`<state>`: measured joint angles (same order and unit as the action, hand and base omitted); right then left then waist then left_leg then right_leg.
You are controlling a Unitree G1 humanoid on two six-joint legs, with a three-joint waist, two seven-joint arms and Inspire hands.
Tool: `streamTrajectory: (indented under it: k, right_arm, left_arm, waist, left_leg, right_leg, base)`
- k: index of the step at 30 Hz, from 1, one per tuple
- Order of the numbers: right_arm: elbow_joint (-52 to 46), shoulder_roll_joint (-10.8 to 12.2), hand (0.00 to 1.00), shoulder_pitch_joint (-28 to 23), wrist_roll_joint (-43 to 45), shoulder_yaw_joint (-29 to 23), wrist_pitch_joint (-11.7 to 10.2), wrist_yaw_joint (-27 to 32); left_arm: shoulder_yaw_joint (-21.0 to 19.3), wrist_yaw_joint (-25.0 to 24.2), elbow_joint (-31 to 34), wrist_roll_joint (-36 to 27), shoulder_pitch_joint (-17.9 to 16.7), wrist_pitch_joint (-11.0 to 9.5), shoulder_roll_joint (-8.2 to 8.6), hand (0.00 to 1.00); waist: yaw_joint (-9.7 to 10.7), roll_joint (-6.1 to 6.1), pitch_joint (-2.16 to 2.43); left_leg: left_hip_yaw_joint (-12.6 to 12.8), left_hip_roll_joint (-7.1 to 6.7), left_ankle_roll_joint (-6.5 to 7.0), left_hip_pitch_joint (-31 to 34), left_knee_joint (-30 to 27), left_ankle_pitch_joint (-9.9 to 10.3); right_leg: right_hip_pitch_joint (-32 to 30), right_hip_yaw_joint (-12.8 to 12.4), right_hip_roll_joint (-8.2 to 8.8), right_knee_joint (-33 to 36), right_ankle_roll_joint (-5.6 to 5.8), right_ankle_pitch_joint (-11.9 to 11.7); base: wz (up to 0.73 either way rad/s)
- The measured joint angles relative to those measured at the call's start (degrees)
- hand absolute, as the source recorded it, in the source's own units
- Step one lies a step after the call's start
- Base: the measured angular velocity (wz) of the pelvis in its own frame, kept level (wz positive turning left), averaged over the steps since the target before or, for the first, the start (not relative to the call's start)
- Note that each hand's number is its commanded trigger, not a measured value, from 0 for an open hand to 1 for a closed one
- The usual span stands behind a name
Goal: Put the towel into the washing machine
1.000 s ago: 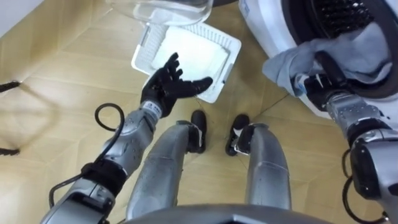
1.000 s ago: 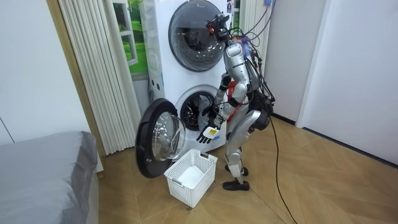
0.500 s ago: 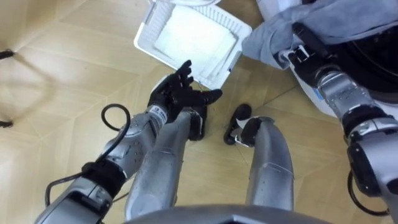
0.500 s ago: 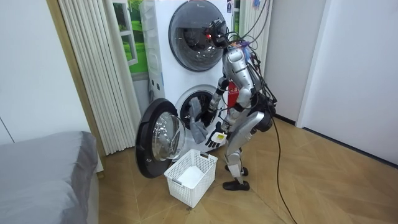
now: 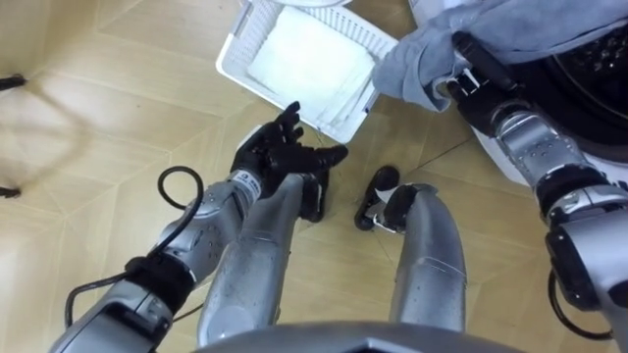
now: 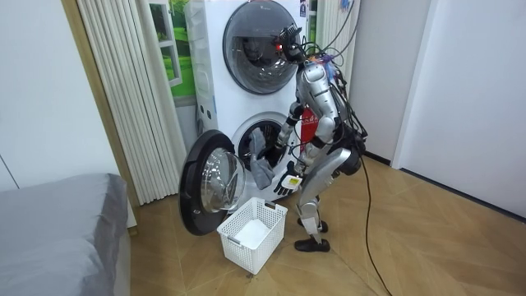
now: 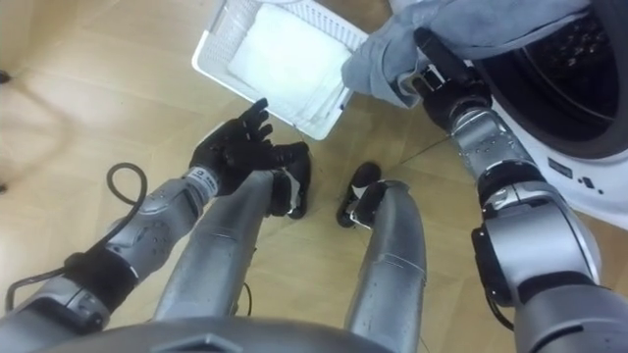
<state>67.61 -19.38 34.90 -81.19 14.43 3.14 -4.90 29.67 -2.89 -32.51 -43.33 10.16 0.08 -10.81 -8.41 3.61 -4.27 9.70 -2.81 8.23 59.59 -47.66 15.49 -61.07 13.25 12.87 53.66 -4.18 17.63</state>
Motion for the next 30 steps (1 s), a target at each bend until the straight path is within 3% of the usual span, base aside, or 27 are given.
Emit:
streamTrajectory:
  k: [9, 13, 19, 20, 21, 25, 30]
  right_arm:
    - [-0.05, -0.26, 1.0, -0.4, -7.27, -7.43, -0.67, 3.8]
    - [-0.1, -0.79, 1.0, -0.2, -9.59, -13.45, -0.87, 5.71]
    - [0.34, -1.76, 1.0, -0.62, -10.86, -14.59, -0.17, 10.16]
    - [0.69, -1.76, 0.72, -0.62, -10.86, -15.02, 0.17, 11.42]
    - [1.04, -1.76, 0.0, -0.62, -10.86, -15.3, 0.32, 12.03]
    - [2.2, -1.76, 0.0, -0.59, -10.86, -18.05, 0.71, 15.4]
    - [4.16, -1.8, 0.0, 1.14, -11.3, -23.25, 0.7, 18.21]
  left_arm:
    - [-0.43, 1.34, 3.47, -2.33, -1.05, -0.56, -0.46, 0.0]
    - [-2.19, 2.79, 5.9, -2.3, -4.17, -1.06, -1.5, 0.0]
    - [-4.3, 4.48, 7.21, -2.01, -5.95, -1.93, -2.41, 0.0]
    - [-4.98, 4.49, 7.31, -1.96, -6.09, -2.27, -2.43, 0.0]
    - [-5.17, 4.52, 7.31, -1.96, -6.12, -2.46, -2.47, 0.0]
    - [-7.48, 4.65, 7.83, -0.72, -6.99, -3.98, -2.41, 0.0]
    - [-9.97, 5.33, 8.81, 1.43, -8.62, -5.97, -2.53, 0.0]
  waist:
    - [1.5, 0.13, 0.04]
    - [4.08, 1.44, 0.1]
    - [6.56, 3.08, 0.08]
    - [6.75, 3.32, 0.09]
    - [6.76, 3.44, 0.08]
    - [6.94, 4.04, 0.11]
    - [8.98, 4.35, 0.13]
  left_leg:
    - [0.14, -0.1, -0.03, -0.19, 0.15, 0.02]
    - [0.46, 0.05, -0.04, -0.37, 0.17, 0.02]
    - [1.13, 0.12, 0.05, -2.11, 0.37, 0.13]
    - [1.16, 0.09, 0.06, -2.51, 0.38, 0.14]
    - [1.17, 0.08, 0.06, -2.73, 0.4, 0.14]
    - [1.22, 0.11, 0.08, -3.66, 0.54, 0.15]
    - [1.38, -0.1, 0.31, -4.84, 0.94, 0.28]
  right_leg:
    - [0.1, -0.05, 0.16, 0.08, -0.06, 0.23]
    - [0.08, -0.28, 0.06, 0.12, -0.04, 0.23]
    - [1.37, -0.88, 0.06, 0.24, 0.0, 0.23]
    - [1.7, -0.92, 0.09, 0.31, 0.03, 0.25]
    - [1.92, -0.92, 0.12, 0.31, 0.06, 0.26]
    - [3.06, -0.65, 0.19, 0.1, 0.15, 0.32]
    - [4.13, -0.65, 0.43, -0.12, 0.5, 0.51]
  base:
    - [0.0]
    - [0.0]
    - [-0.03]
    - [-0.04]
    - [0.0]
    - [0.01]
    - [0.0]
